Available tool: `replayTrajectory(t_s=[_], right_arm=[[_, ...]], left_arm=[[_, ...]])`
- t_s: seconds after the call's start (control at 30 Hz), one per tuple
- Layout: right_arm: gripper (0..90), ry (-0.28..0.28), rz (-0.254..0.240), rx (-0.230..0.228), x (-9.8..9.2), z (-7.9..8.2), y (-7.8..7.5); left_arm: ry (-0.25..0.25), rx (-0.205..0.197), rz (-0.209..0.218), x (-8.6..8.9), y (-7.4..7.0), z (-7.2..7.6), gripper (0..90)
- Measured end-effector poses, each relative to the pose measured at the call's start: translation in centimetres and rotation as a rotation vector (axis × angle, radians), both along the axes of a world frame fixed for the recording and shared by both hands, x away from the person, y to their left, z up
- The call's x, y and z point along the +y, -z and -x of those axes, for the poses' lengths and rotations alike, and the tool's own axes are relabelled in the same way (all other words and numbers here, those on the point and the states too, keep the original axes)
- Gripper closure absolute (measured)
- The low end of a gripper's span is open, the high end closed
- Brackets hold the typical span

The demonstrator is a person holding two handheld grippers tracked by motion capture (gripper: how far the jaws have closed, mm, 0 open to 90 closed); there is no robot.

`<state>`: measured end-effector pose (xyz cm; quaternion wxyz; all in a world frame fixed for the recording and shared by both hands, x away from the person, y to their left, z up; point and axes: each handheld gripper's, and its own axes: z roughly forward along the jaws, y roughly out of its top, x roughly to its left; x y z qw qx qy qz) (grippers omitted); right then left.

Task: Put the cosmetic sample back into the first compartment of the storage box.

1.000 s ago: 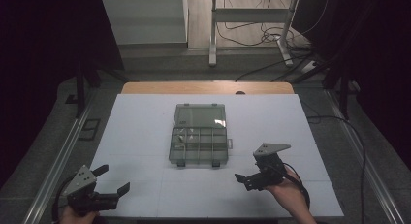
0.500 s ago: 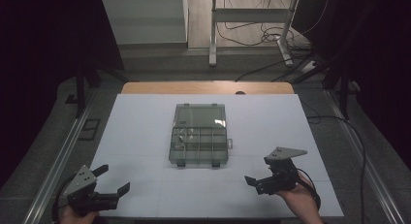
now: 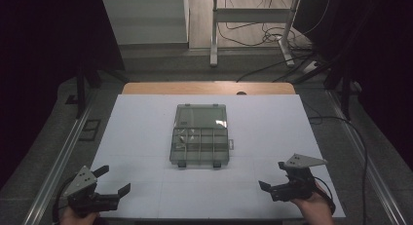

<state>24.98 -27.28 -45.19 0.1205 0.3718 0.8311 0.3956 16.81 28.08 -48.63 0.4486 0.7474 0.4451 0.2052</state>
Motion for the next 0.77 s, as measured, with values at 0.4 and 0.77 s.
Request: replayTrajectory(t_s=[0.4,0.77], right_arm=[[0.4,0.11,-0.03,-0.007,-2.8,1.6,0.9],[0.2,0.143,-0.009,-0.008,-2.8,1.6,1.1]], left_arm=[[-0.006,-0.001,0.002,0.0,0.0,0.1,1.4],[-0.006,-0.001,0.005,0.1,0.0,0.1,1.4]])
